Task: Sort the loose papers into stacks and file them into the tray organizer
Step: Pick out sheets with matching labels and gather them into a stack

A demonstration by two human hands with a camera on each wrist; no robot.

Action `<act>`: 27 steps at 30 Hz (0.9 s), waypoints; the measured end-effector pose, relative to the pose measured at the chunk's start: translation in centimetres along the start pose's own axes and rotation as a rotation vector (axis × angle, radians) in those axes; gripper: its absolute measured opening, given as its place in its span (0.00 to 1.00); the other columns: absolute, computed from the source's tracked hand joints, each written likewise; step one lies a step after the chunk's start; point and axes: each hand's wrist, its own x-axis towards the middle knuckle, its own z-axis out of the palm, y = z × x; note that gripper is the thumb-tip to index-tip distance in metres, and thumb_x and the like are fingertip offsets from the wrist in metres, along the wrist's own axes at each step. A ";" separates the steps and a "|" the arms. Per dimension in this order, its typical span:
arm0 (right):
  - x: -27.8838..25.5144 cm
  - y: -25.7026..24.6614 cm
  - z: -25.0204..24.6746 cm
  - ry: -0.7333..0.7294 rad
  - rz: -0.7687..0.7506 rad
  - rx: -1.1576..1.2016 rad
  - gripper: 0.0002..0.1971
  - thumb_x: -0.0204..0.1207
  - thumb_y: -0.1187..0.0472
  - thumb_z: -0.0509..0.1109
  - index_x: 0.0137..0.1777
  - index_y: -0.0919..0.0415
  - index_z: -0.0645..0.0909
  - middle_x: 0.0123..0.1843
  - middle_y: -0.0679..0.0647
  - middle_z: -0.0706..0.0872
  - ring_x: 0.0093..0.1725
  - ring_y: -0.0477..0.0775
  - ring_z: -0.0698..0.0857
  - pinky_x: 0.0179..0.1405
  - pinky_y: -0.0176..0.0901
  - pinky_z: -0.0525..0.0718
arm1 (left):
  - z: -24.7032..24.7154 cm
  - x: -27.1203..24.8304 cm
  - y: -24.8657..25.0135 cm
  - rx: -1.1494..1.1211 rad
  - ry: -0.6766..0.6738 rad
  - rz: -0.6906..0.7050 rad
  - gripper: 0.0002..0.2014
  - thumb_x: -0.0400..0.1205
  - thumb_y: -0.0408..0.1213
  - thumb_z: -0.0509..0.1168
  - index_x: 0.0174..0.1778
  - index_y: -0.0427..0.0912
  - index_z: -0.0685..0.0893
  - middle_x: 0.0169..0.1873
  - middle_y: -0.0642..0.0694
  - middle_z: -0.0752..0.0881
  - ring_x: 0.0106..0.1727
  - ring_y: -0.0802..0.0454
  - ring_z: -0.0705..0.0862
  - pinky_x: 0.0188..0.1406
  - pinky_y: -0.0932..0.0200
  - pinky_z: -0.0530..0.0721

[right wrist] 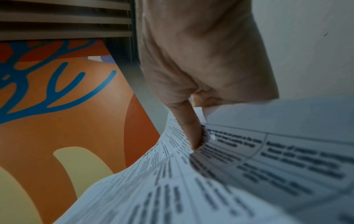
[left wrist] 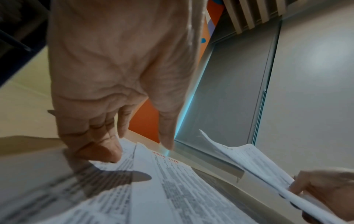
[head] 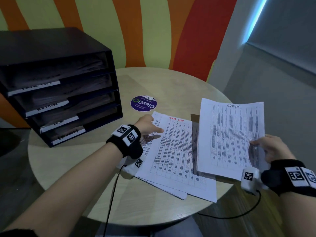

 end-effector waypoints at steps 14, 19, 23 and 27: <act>-1.8 0.5 2.1 -0.048 -0.039 -0.083 0.11 0.76 0.80 0.66 0.36 0.67 0.79 0.53 0.68 0.83 0.44 0.63 0.80 0.51 0.52 0.74 | 4.1 -1.5 2.7 0.147 -0.206 0.170 0.11 0.76 0.34 0.75 0.53 0.39 0.89 0.53 0.45 0.87 0.59 0.49 0.80 0.54 0.57 0.80; -2.3 0.6 2.9 -0.061 -0.085 -0.128 0.04 0.73 0.79 0.69 0.41 0.72 0.81 0.41 0.62 0.84 0.44 0.62 0.81 0.48 0.49 0.76 | 1.7 0.1 1.3 0.386 0.151 -0.079 0.44 0.71 0.45 0.79 0.78 0.37 0.63 0.75 0.36 0.66 0.77 0.38 0.65 0.71 0.39 0.69; -3.2 0.4 4.4 -0.109 -0.132 -0.164 0.08 0.72 0.80 0.69 0.38 0.68 0.82 0.35 0.59 0.84 0.35 0.58 0.82 0.38 0.43 0.78 | 0.9 0.5 1.2 0.364 0.053 -0.090 0.39 0.69 0.45 0.81 0.70 0.34 0.71 0.67 0.39 0.77 0.71 0.38 0.75 0.67 0.46 0.78; -4.1 -0.2 6.0 -0.180 -0.154 -0.186 0.07 0.71 0.78 0.72 0.38 0.67 0.84 0.39 0.65 0.88 0.41 0.65 0.86 0.48 0.54 0.84 | 1.3 0.6 1.2 0.327 0.021 -0.058 0.18 0.72 0.39 0.79 0.50 0.37 0.79 0.51 0.42 0.85 0.54 0.42 0.83 0.51 0.53 0.84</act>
